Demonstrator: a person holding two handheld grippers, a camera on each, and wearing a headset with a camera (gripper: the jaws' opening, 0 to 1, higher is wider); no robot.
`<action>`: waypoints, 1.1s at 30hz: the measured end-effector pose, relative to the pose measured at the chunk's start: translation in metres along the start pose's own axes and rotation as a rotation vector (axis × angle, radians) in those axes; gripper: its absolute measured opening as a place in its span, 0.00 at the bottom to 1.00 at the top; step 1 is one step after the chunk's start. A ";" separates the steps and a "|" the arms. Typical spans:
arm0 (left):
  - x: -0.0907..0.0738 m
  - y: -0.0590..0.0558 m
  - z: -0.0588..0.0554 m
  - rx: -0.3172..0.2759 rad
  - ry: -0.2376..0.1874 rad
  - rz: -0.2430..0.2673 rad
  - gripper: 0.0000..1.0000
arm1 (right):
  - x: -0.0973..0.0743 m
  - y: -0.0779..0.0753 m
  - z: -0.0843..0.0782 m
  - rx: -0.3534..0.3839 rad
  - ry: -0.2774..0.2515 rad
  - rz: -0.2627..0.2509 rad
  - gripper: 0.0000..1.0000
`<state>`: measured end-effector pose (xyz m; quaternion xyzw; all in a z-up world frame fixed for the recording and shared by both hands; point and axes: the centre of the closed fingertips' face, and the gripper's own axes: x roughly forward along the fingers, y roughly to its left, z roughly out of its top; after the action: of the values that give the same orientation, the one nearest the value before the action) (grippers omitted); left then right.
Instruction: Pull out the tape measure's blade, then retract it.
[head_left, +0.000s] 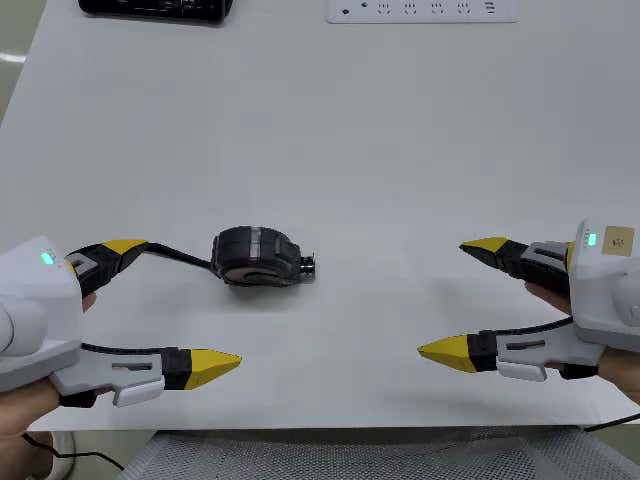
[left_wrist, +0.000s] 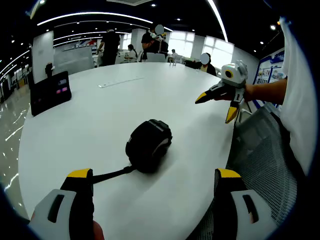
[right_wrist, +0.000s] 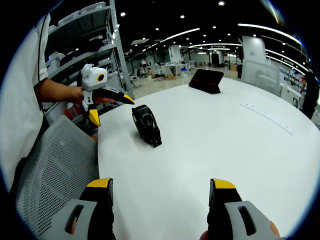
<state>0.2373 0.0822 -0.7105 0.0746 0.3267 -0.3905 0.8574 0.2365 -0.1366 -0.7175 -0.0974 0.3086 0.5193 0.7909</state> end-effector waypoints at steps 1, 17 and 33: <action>0.000 0.001 0.000 0.002 0.002 0.004 0.99 | 0.000 0.000 0.000 0.000 0.002 0.000 0.77; -0.001 0.005 -0.001 -0.007 -0.005 0.018 0.99 | 0.001 -0.001 -0.001 -0.002 0.005 -0.004 0.77; 0.000 0.005 0.000 -0.004 -0.002 0.016 0.98 | 0.000 -0.004 -0.003 -0.009 0.009 -0.009 0.76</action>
<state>0.2408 0.0862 -0.7112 0.0750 0.3262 -0.3828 0.8611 0.2390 -0.1394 -0.7204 -0.1045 0.3097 0.5168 0.7913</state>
